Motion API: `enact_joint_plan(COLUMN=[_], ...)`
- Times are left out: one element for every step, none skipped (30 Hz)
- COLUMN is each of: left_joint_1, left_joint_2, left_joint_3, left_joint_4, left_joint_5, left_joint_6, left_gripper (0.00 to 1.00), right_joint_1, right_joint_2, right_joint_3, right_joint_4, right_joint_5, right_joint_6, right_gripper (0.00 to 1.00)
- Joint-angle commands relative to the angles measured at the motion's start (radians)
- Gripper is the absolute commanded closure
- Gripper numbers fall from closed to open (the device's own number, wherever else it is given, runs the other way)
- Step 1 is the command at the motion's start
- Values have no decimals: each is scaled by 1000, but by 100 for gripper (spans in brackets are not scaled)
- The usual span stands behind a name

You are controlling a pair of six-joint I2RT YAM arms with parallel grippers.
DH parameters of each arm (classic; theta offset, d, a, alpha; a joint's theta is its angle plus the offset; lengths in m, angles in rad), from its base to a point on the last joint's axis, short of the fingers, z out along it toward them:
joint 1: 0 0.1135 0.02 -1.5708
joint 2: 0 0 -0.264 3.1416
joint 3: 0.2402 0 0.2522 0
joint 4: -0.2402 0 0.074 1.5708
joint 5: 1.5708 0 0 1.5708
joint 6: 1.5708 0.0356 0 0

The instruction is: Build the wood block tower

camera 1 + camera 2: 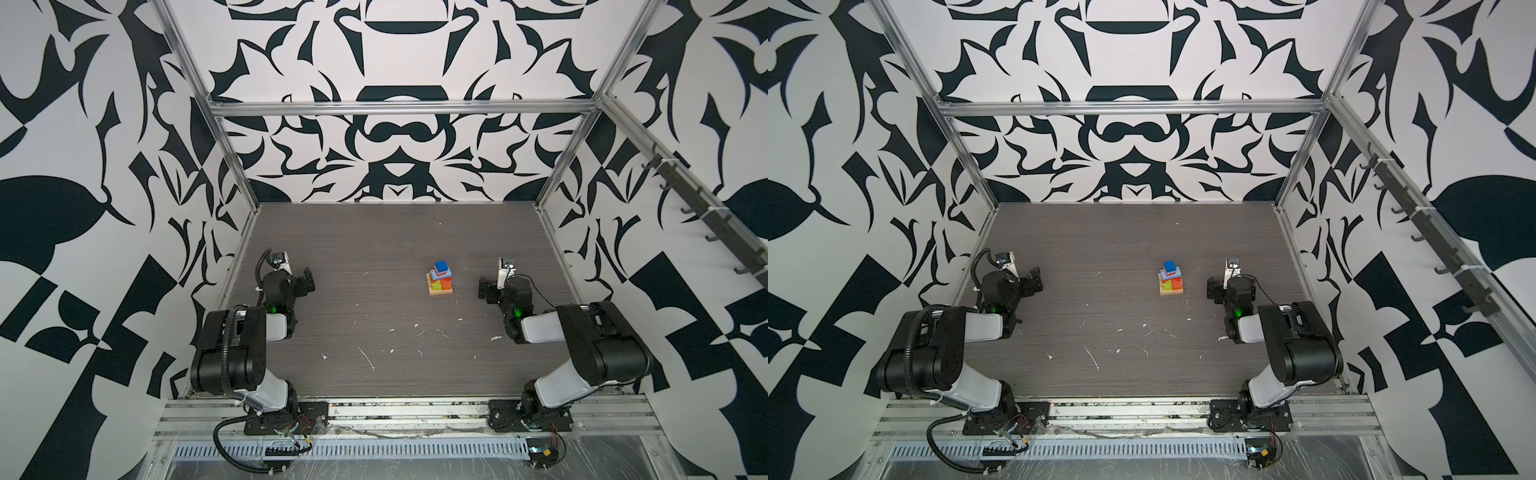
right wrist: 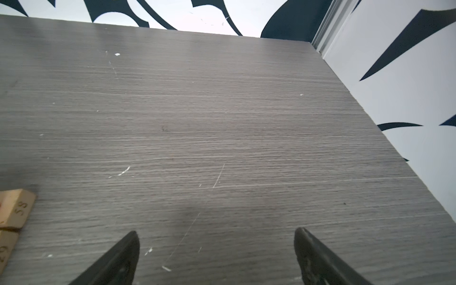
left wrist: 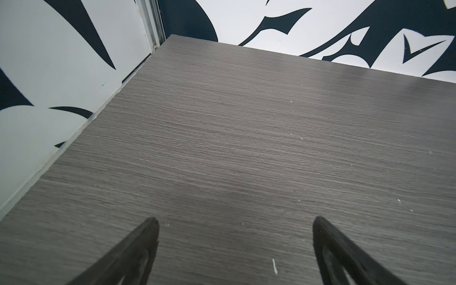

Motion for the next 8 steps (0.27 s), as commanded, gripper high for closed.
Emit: enact_joint_plan(left_joint_1=[4, 4, 4, 5, 4, 4, 5, 5], left_joint_2=[-2, -2, -2, -2, -1, -2, -2, -1], left_joint_3=[-1, 0, 0, -1, -2, -1, -1, -2], left_joint_4=[29, 29, 29, 29, 29, 29, 29, 29], left_joint_5=[-10, -10, -10, -10, -10, -10, -10, -10], left_joint_6=[-4, -3, -3, -4, -4, -3, -3, -3], left_gripper=[1, 1, 1, 1, 1, 1, 1, 1], right_joint_1=[3, 3, 3, 3, 3, 4, 4, 4], right_joint_2=[-16, -15, -15, -16, -17, -17, -19, -23], right_joint_3=[23, 20, 17, 17, 16, 19, 25, 25], right_joint_4=[30, 37, 45, 43, 44, 36, 24, 17], right_joint_5=[-16, -43, -52, -51, -40, -19, -11, -11], right_joint_6=[-6, -19, -21, -20, -19, -11, -7, -6], right_gripper=[0, 0, 0, 0, 0, 0, 0, 0])
